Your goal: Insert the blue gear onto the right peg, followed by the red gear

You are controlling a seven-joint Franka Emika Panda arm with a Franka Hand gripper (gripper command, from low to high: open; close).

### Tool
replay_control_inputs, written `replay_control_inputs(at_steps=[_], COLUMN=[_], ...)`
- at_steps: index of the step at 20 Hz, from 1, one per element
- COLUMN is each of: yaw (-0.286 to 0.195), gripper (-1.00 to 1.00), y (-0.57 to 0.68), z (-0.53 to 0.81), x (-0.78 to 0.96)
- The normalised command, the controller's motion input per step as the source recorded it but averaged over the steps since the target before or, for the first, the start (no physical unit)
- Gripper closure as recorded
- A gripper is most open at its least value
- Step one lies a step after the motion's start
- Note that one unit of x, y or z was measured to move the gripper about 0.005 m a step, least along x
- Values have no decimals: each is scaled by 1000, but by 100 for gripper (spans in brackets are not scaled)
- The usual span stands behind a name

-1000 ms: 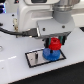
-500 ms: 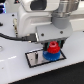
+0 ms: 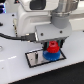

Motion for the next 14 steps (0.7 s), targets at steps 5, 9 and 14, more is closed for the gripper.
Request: replay_control_inputs(at_steps=[5,9,14], yaw=[0,0,0], gripper=[100,100,-100], y=[-161,-111,7], z=[-280,-335,-59], x=[154,169,56])
